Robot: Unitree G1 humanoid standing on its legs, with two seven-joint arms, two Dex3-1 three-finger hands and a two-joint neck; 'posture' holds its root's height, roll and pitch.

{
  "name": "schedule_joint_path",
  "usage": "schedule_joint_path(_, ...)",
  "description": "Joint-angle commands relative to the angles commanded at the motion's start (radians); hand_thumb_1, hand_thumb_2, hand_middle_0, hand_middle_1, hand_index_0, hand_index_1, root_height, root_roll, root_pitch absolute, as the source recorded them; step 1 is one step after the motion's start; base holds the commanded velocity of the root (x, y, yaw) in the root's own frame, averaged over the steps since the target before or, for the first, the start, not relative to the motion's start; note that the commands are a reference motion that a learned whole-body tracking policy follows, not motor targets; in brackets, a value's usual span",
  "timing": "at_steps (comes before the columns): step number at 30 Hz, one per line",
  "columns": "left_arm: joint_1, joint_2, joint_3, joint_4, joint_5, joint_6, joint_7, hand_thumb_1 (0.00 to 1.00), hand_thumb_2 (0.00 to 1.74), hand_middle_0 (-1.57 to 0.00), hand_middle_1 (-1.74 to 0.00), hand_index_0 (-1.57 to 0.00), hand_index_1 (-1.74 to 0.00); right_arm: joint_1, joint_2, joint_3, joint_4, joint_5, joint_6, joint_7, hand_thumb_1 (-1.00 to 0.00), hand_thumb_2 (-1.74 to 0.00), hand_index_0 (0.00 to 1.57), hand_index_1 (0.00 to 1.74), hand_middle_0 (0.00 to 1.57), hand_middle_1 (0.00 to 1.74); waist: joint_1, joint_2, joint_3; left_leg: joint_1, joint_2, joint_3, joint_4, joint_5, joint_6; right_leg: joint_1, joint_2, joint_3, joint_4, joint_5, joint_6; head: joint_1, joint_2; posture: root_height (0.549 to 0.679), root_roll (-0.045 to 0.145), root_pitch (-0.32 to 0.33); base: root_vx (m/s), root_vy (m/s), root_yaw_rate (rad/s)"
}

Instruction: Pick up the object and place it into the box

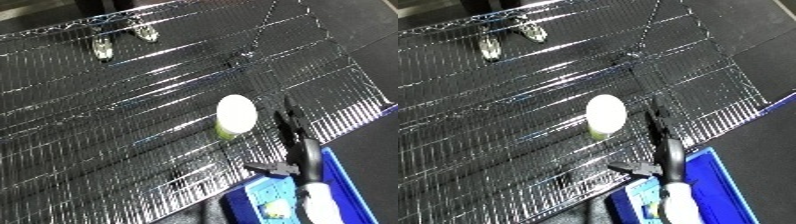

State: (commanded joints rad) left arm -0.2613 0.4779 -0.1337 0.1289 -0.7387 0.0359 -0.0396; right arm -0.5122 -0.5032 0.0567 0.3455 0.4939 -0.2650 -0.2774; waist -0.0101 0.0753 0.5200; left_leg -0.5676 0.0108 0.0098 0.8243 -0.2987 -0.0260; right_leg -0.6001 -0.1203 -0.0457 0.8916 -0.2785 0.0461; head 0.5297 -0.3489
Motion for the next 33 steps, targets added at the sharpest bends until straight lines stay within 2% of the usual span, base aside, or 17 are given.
schedule_joint_path(5,-0.023,0.006,-0.007,-0.005,-0.007,0.005,0.017,1.0,1.74,-1.57,-1.74,-1.57,-1.74,-0.05,-0.01,0.012,0.029,0.026,0.0,0.007,0.0,0.0,0.0,0.0,0.0,0.0,0.011,0.007,0.0,-0.034,-0.002,-0.001,0.001,0.004,0.0005,-0.036,0.0011,-0.005,0.012,-0.001,0.002,0.01,0.035,0.622,0.067,0.072,-0.017,-0.009,0.031)
schedule_joint_path(11,-0.043,0.013,-0.009,-0.009,-0.012,0.013,0.028,1.0,1.74,-1.57,-1.74,-1.57,-1.74,-0.107,-0.018,0.018,0.067,0.094,-0.014,0.031,0.0,0.0,0.0,0.0,0.0,0.0,0.025,0.013,0.0,-0.076,-0.006,-0.004,0.007,0.006,0.0025,-0.079,0.0027,-0.013,0.031,-0.004,0.0029,0.018,0.08,0.618,0.062,0.1,-0.018,-0.026,0.045)
schedule_joint_path(21,-0.079,0.033,-0.019,-0.025,-0.035,0.019,0.035,1.0,1.74,-1.57,-1.74,-1.57,-1.74,-0.203,-0.046,0.046,0.128,0.091,-0.008,0.027,0.0,0.0,0.0,0.0,0.0,0.0,0.044,0.022,0.0,-0.141,-0.015,-0.009,0.026,0.003,0.0088,-0.143,0.0055,-0.023,0.058,-0.007,0.0039,0.042,0.143,0.612,0.057,0.141,-0.018,-0.018,0.03)
schedule_joint_path(28,-0.097,0.042,-0.023,-0.042,-0.05,0.019,0.034,1.0,1.74,-1.57,-1.74,-1.57,-1.74,-0.259,-0.057,0.074,0.185,0.096,0.02,0.022,-0.35,-0.61,0.55,0.61,0.55,0.61,0.061,0.026,0.0,-0.174,-0.02,-0.017,0.038,0.001,0.0136,-0.174,0.0087,-0.032,0.076,-0.012,0.0024,0.056,0.159,0.608,0.052,0.161,-0.025,-0.024,0.026)
schedule_joint_path(33,-0.107,0.043,-0.021,-0.047,-0.052,0.022,0.033,1.0,1.74,-1.57,-1.74,-1.57,-1.74,-0.287,-0.058,0.089,0.223,0.094,0.038,0.024,-0.6,-1.04,0.94,1.04,0.94,1.04,0.068,0.026,0.0,-0.175,-0.023,-0.022,0.032,0.004,0.0131,-0.173,0.0105,-0.037,0.073,-0.013,-0.0008,0.069,0.158,0.609,0.051,0.165,-0.015,-0.01,0.029)
